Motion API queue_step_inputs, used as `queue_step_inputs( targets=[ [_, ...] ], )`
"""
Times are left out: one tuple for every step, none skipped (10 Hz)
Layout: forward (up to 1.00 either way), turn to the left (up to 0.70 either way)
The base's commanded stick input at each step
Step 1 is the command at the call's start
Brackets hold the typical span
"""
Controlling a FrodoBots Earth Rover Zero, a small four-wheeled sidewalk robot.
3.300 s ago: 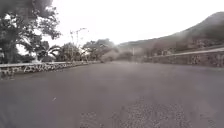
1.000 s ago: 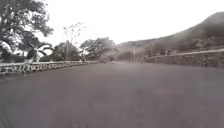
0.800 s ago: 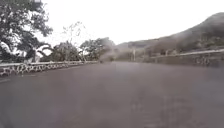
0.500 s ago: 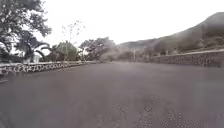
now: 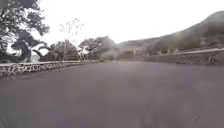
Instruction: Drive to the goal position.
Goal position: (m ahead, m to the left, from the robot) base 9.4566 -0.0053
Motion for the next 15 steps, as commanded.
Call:
queue_step_inputs(
  targets=[
    [0.7,0.0],
    [0.7,0.0],
    [0.7,0.0],
    [0.7,0.0],
    [0.7,0.0],
    [0.7,0.0],
    [0.7,0.0],
    [0.7,0.0],
    [0.7,0.0],
    [0.7,0.0],
    [0.7,0.0],
    [0.7,0.0],
    [0.7,0.0],
    [0.7,0.0],
    [0.7,0.0]
  ],
)
